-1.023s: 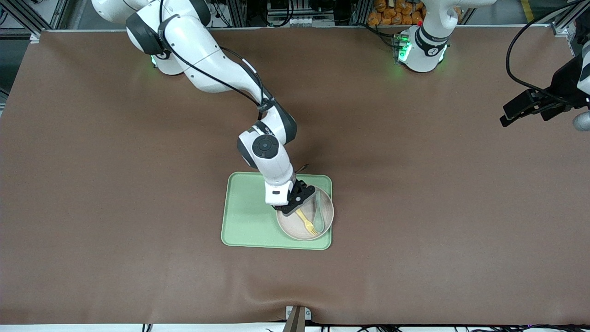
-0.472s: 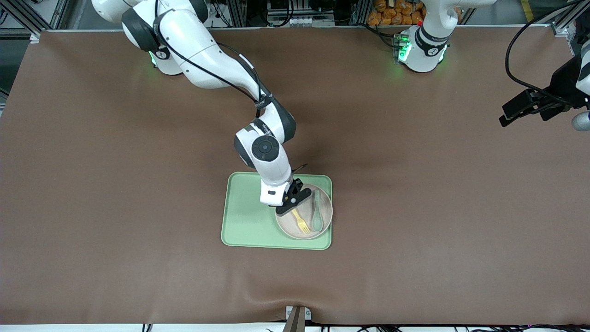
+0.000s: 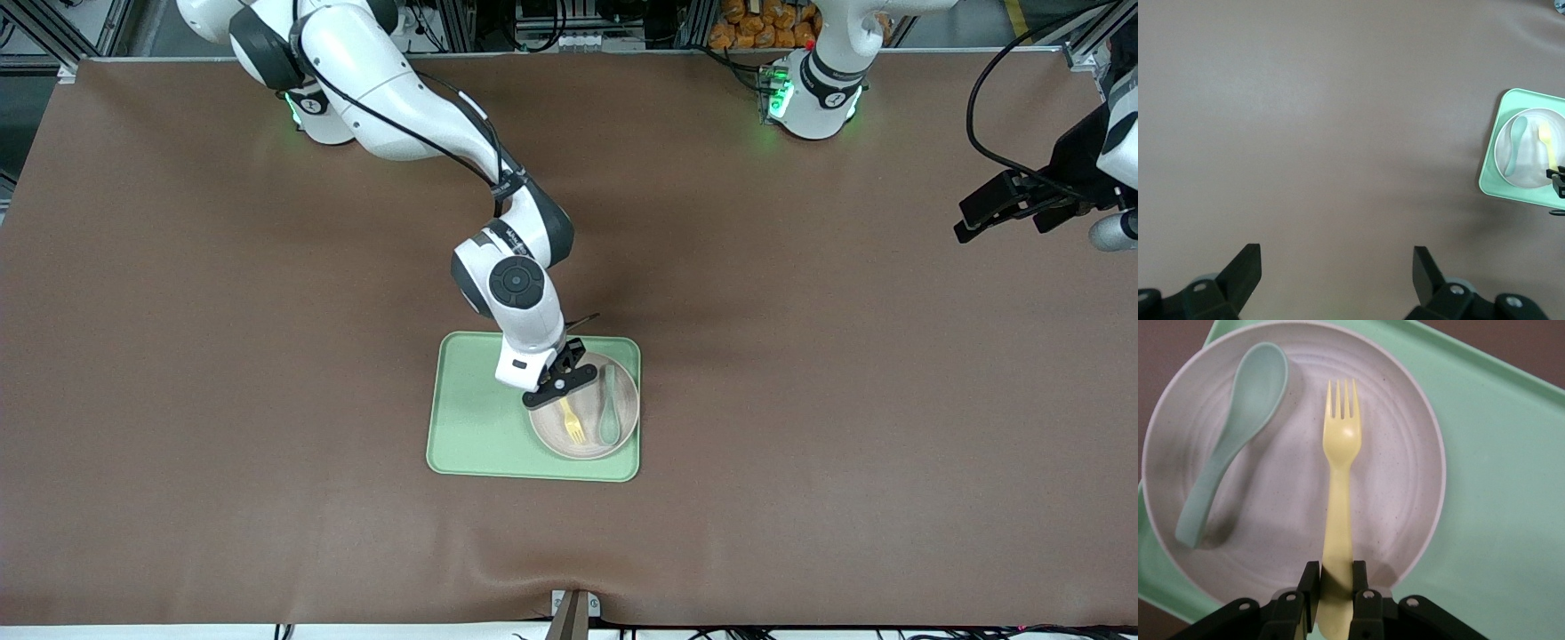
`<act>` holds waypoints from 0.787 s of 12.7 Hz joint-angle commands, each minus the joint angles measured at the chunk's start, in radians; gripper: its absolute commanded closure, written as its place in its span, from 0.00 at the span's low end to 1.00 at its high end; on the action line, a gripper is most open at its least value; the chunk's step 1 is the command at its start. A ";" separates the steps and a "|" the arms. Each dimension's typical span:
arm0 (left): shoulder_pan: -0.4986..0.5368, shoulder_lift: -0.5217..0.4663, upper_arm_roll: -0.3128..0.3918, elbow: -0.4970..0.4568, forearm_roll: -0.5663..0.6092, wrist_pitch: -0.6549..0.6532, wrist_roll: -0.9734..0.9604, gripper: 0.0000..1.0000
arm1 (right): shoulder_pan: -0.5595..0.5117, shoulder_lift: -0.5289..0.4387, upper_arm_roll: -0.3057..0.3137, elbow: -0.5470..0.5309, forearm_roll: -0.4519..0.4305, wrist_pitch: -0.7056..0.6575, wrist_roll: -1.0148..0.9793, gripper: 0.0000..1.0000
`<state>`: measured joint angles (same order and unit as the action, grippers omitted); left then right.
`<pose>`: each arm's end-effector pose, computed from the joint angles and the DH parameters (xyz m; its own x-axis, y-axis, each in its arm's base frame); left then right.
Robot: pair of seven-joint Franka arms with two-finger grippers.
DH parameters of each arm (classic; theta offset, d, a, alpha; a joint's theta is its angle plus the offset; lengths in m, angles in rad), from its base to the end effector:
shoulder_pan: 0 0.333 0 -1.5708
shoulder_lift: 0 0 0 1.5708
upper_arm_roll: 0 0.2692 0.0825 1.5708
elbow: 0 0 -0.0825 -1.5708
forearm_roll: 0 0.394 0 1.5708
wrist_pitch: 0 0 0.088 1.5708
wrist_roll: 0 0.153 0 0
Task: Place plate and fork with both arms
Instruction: 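Lift the fork with the right gripper and carry it beside the plate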
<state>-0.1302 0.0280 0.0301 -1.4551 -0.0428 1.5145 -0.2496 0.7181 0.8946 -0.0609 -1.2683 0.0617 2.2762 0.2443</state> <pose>0.5645 -0.0637 0.5665 0.9890 0.1463 0.0202 0.1452 -0.9882 0.0482 0.5784 0.4609 0.1444 0.9157 0.3864 0.1104 0.3918 -0.9195 -0.0314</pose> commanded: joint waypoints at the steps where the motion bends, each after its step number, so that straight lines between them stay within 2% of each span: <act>1: 0.003 -0.028 -0.006 -0.017 0.006 -0.008 0.004 0.00 | 0.001 -0.042 0.006 -0.010 0.006 -0.063 0.050 1.00; 6: 0.004 -0.030 -0.006 -0.016 0.007 -0.023 0.004 0.00 | -0.011 -0.100 0.004 -0.006 0.007 -0.178 0.093 1.00; 10: 0.004 -0.031 -0.006 -0.016 0.007 -0.030 0.004 0.00 | -0.058 -0.154 -0.020 -0.016 0.006 -0.288 0.219 1.00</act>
<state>-0.1297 0.0244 0.0301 -1.4551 -0.0428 1.4979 -0.2496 0.6871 0.7786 -0.0781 -1.2645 0.0627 2.0268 0.4166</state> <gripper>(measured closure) 0.000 0.758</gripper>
